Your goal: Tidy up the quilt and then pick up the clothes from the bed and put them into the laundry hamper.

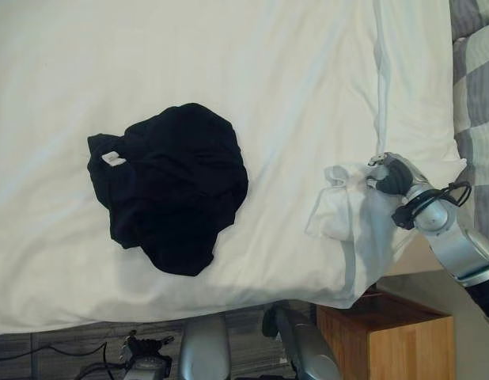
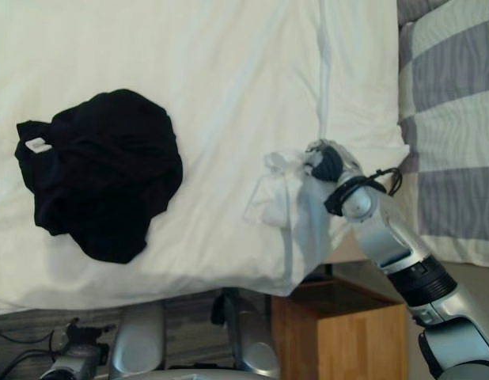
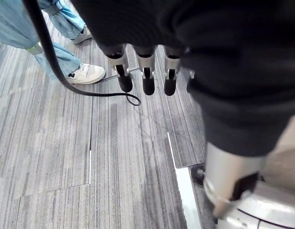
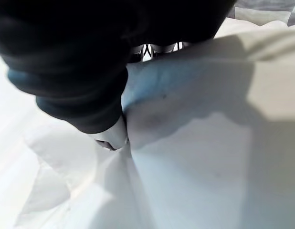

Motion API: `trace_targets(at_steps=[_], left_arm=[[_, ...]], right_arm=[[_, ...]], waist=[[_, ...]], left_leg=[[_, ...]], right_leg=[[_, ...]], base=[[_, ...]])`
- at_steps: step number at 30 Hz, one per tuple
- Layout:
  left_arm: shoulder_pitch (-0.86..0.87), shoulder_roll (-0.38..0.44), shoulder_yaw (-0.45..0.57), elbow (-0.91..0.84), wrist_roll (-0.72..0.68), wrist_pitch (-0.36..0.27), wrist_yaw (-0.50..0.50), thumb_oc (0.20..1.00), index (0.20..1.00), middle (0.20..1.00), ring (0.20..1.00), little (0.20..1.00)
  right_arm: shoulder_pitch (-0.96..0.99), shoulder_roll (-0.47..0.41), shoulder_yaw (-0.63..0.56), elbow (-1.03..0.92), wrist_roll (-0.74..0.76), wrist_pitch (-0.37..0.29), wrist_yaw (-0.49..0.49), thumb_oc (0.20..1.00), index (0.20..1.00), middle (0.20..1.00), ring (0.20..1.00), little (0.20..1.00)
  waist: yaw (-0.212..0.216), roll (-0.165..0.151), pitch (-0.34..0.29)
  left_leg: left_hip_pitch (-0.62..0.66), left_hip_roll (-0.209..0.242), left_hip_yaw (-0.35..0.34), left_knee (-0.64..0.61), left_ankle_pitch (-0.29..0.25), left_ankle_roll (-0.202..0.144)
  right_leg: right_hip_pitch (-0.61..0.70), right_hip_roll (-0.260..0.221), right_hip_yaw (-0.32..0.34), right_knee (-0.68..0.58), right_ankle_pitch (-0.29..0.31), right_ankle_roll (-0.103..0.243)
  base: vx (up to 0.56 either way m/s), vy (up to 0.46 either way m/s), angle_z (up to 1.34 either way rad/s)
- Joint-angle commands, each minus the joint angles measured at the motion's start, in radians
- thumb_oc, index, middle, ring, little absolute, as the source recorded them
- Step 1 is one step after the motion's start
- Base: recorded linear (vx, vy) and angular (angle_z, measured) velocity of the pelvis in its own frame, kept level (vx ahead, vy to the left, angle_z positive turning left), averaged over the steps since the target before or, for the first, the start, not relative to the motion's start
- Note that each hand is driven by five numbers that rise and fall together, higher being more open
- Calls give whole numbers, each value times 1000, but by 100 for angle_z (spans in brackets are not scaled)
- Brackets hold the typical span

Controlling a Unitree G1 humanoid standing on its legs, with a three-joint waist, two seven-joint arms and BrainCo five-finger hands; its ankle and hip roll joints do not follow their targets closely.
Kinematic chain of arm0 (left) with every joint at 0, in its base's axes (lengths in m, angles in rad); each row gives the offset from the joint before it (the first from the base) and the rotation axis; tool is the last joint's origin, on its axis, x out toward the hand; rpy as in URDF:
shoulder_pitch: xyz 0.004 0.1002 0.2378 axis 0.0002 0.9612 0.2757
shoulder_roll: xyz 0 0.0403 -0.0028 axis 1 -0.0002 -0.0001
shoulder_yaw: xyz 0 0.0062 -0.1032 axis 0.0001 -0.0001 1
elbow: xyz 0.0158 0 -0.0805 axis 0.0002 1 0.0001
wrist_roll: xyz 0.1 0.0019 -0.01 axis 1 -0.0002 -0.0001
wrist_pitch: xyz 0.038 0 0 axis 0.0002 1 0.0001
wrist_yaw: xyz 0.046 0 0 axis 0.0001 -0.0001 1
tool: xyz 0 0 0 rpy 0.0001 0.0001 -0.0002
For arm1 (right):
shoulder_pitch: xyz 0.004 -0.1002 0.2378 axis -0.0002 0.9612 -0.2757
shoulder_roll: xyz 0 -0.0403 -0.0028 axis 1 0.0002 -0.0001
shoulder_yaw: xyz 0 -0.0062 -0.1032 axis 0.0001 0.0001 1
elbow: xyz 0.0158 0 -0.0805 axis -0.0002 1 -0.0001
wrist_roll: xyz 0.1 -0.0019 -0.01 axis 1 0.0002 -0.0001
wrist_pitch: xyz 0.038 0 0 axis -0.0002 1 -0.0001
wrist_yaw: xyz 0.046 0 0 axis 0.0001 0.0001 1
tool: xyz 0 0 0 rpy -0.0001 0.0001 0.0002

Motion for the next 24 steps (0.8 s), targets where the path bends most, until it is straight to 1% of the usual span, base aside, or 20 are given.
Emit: trace_targets(at_steps=[1, 2, 3, 4, 5, 6, 7, 8, 9, 10, 12, 13, 14, 15, 16, 18, 19, 21, 22, 24], left_arm=[[40, 35, 54, -33, -2, 55, -30, 1000, 1000, 1000, 1000, 1000], [33, 39, 56, -36, -7, 63, -37, 1000, 1000, 1000, 1000, 1000], [12, 47, 62, -42, -18, 91, -52, 1000, 1000, 1000, 1000, 1000], [5, 48, 64, -42, -21, 97, -56, 1000, 1000, 1000, 1000, 1000], [-9, 49, 70, -35, -27, 107, -67, 1000, 1000, 1000, 1000, 1000], [-23, 49, 74, -23, -41, 112, -74, 1000, 1000, 1000, 1000, 1000], [-27, 49, 75, -18, -44, 112, -75, 1000, 1000, 1000, 1000, 1000], [-32, 43, 82, 5, -55, 101, -79, 1000, 1000, 1000, 1000, 1000], [-33, 40, 84, 13, -56, 97, -81, 1000, 1000, 1000, 1000, 1000], [-34, 27, 88, 26, -66, 89, -80, 1000, 1000, 1000, 1000, 1000], [-32, 12, 93, 31, -77, 83, -72, 1000, 1000, 1000, 1000, 1000], [-30, 2, 96, 32, -87, 80, -68, 1000, 1000, 1000, 1000, 1000], [-30, 0, 95, 31, -89, 80, -67, 1000, 1000, 1000, 1000, 1000], [-32, -5, 96, 31, -96, 79, -63, 1000, 1000, 1000, 1000, 1000], [-39, -7, 98, 22, -107, 90, -61, 1000, 1000, 1000, 1000, 1000], [-46, -5, 97, 19, -112, 96, -62, 1000, 1000, 1000, 1000, 1000], [-53, -3, 94, 17, -116, 100, -62, 1000, 1000, 1000, 1000, 1000], [-79, 2, 83, 25, -126, 107, -72, 1000, 1000, 1000, 1000, 1000], [-83, 2, 80, 28, -126, 107, -74, 1000, 1000, 1000, 1000, 1000], [-99, 4, 69, 43, -122, 104, -85, 1000, 1000, 1000, 1000, 1000]], right_arm=[[-63, -84, -37, -33, 3, 32, -46, 200, 200, 200, 200, 200], [-63, -85, -43, -27, 15, 29, -57, 200, 200, 200, 200, 200], [-56, -87, -63, -9, 52, 19, -99, 200, 200, 200, 200, 200], [-52, -88, -71, -4, 72, 16, -125, 200, 200, 200, 200, 200], [-45, -86, -91, 8, 102, 12, -168, 200, 200, 200, 200, 200], [-23, -79, -126, 18, 142, 2, -234, 200, 200, 200, 200, 200], [-14, -76, -140, 19, 156, 5, -258, 200, 200, 200, 200, 200], [29, -63, -190, 21, 173, 0, -308, 200, 200, 200, 200, 200], [55, -56, -214, 21, 182, 4, -335, 200, 200, 200, 200, 200], [129, -27, -269, 16, 175, -7, -360, 200, 200, 200, 200, 200], [230, 7, -330, 15, 159, -20, -388, 200, 200, 200, 200, 200], [324, 37, -376, 34, 152, -55, -407, 200, 200, 200, 200, 200], [341, 43, -385, 36, 159, -55, -410, 200, 200, 200, 200, 200], [395, 67, -403, 56, 151, -75, -419, 200, 200, 200, 200, 200], [460, 96, -419, 102, 124, -117, -436, 200, 200, 200, 200, 200], [493, 112, -422, 136, 132, -133, -446, 200, 200, 200, 200, 200], [511, 125, -420, 169, 160, -140, -461, 200, 200, 200, 200, 200], [515, 172, -384, 324, 207, -169, -501, 1000, 1000, 1000, 1000, 1000], [511, 180, -377, 351, 231, -165, -514, 1000, 1000, 1000, 1000, 1000], [492, 232, -342, 524, 301, -184, -563, 1000, 1000, 1000, 1000, 1000]], waist=[[8, 34, 64], [2, 38, 62], [-13, 48, 59], [-18, 51, 57], [-30, 57, 53], [-48, 61, 51], [-55, 62, 50], [-75, 62, 47], [-87, 62, 45], [-112, 64, 40], [-145, 70, 36], [-174, 77, 36], [-176, 79, 36], [-198, 85, 37], [-225, 95, 43], [-239, 101, 48], [-250, 106, 52], [-266, 119, 69], [-266, 120, 72], [-265, 130, 83]], left_leg=[[76, 3, 18, -235, 114, 86], [77, 4, 20, -235, 114, 86], [76, 5, 25, -230, 111, 86], [75, 5, 27, -228, 110, 86], [76, 5, 31, -226, 107, 86], [75, 4, 38, -221, 101, 87], [75, 4, 42, -219, 99, 88], [75, 5, 52, -214, 94, 89], [76, 5, 57, -213, 92, 90], [80, 5, 69, -212, 87, 93], [87, 5, 87, -211, 83, 96], [93, 4, 103, -204, 80, 101], [95, 4, 107, -202, 78, 102], [99, 3, 119, -194, 76, 105], [103, 1, 135, -178, 72, 108], [106, 0, 145, -168, 68, 109], [108, 0, 153, -162, 67, 110], [108, -1, 168, -144, 66, 108], [108, -1, 170, -142, 66, 108], [109, 0, 174, -136, 68, 108]], right_leg=[[58, -60, 44, 43, -18, 78], [55, -60, 48, 45, -18, 77], [47, -60, 58, 53, -23, 75], [45, -60, 62, 55, -25, 74], [41, -59, 71, 58, -29, 74], [36, -56, 86, 65, -34, 74], [35, -55, 92, 67, -36, 74], [31, -53, 108, 72, -38, 76], [29, -52, 115, 73, -39, 77], [25, -51, 134, 75, -37, 78], [18, -51, 157, 78, -33, 80], [12, -53, 178, 83, -29, 83], [11, -54, 182, 84, -29, 83], [7, -56, 195, 90, -26, 84], [2, -61, 213, 98, -23, 86], [0, -64, 223, 100, -22, 87], [-1, -67, 230, 101, -20, 87], [-2, -73, 238, 107, -21, 87], [-1, -73, 238, 107, -21, 87], [3, -79, 238, 108, -23, 83]], base=[[3, 108, 1], [-15, 88, -4], [-19, 94, -5], [-24, 109, -6], [-38, 102, -6], [-45, 99, -7], [-63, 100, -16], [-50, 71, -23], [-67, 109, -36], [-52, 109, -39], [-43, 127, -38], [-24, 103, -39], [-20, 117, -41], [-10, 114, -37], [-14, 114, -35], [-16, 71, -36], [-29, 73, -33], [-35, 55, -11], [-22, 7, 4], [-4, -18, 0]])
